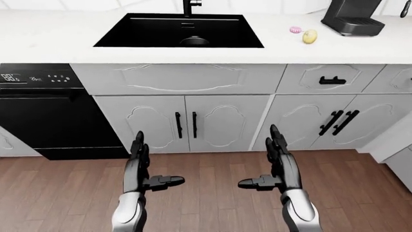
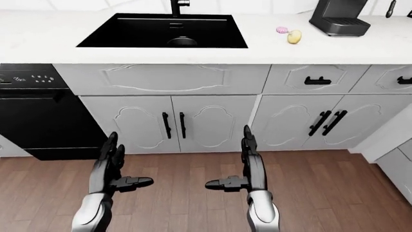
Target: Turn the sink spout to the right.
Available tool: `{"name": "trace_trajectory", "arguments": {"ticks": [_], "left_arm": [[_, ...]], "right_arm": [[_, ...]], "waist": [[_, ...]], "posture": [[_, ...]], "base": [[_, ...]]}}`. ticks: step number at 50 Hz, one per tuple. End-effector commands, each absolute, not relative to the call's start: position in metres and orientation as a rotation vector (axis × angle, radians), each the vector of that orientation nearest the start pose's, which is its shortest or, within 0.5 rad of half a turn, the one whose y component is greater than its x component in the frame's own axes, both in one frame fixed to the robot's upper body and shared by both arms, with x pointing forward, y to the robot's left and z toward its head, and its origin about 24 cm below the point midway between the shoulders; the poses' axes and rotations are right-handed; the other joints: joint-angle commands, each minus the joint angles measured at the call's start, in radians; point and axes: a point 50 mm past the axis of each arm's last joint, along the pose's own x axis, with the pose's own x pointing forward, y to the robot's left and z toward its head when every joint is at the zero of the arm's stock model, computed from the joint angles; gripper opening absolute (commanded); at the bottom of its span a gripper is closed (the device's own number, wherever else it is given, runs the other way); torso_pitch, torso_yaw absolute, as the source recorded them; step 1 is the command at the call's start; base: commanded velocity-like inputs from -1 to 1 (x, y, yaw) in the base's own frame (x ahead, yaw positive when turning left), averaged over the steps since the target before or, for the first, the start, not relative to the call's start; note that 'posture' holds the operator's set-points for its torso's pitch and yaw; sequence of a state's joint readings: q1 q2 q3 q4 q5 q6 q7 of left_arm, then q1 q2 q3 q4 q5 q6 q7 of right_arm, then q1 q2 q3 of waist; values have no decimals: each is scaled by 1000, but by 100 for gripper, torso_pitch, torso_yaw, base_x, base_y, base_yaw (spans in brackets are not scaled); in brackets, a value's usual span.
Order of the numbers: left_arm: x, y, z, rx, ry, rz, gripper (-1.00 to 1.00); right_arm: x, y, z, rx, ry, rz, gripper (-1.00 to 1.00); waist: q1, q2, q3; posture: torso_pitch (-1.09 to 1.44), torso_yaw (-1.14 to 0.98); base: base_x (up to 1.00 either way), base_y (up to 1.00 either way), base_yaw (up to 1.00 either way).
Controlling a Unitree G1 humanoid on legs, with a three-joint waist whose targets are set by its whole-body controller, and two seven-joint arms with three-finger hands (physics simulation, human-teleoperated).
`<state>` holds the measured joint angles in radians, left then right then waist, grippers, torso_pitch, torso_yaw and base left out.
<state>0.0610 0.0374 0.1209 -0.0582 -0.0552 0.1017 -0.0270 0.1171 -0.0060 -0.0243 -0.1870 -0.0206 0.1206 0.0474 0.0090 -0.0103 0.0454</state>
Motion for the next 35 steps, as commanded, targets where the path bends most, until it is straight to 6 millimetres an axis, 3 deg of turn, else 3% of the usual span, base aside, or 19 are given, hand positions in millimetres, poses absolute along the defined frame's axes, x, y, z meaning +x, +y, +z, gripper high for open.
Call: {"name": "trace_trajectory", "arguments": {"ticks": [1, 4, 5, 8, 11, 14, 18, 24, 30, 31, 35], "left_arm": [[246, 186, 53, -13, -8, 91, 100], [253, 188, 59, -6, -13, 92, 100], [256, 191, 65, -5, -19, 102, 100], [268, 196, 101, 27, -79, 110, 100], [294, 205, 136, 30, -105, 118, 100], [310, 210, 178, 48, -150, 123, 100], [321, 215, 212, 68, -192, 130, 100], [330, 223, 242, 118, -211, 150, 100], [339, 241, 252, 115, -198, 205, 100], [339, 243, 254, 115, -198, 211, 100], [337, 246, 258, 115, -204, 220, 100]], "right_arm": [[232, -165, 66, -39, -41, -30, 100], [235, -168, 73, -50, -48, -36, 100], [235, -167, 86, -57, -68, -32, 100], [249, -169, 105, -89, -88, -18, 100], [274, -176, 119, -88, -85, 4, 100], [291, -182, 153, -113, -97, 15, 100], [303, -185, 190, -148, -117, 24, 100], [315, -193, 216, -163, -100, 38, 100], [315, -194, 238, -184, -122, 45, 100], [315, -195, 241, -184, -125, 40, 100], [313, -198, 247, -185, -131, 32, 100]], "waist": [[-2, 1, -16], [7, -52, -29], [6, -27, -24], [5, -17, -39], [-2, -5, -45], [-1, 0, -57], [-2, 8, -59], [-5, 13, -58], [-6, 12, -51], [-7, 16, -72], [-3, 11, -14]], "posture": [[0, 0], [0, 0], [0, 0], [0, 0], [0, 0], [0, 0], [0, 0], [0, 0], [0, 0], [0, 0], [0, 0]], "base": [[0, 0, 0], [0, 0, 0], [0, 0, 0], [0, 0, 0], [0, 0, 0], [0, 0, 0], [0, 0, 0], [0, 0, 0], [0, 0, 0], [7, 0, 0], [28, 0, 0]]}}
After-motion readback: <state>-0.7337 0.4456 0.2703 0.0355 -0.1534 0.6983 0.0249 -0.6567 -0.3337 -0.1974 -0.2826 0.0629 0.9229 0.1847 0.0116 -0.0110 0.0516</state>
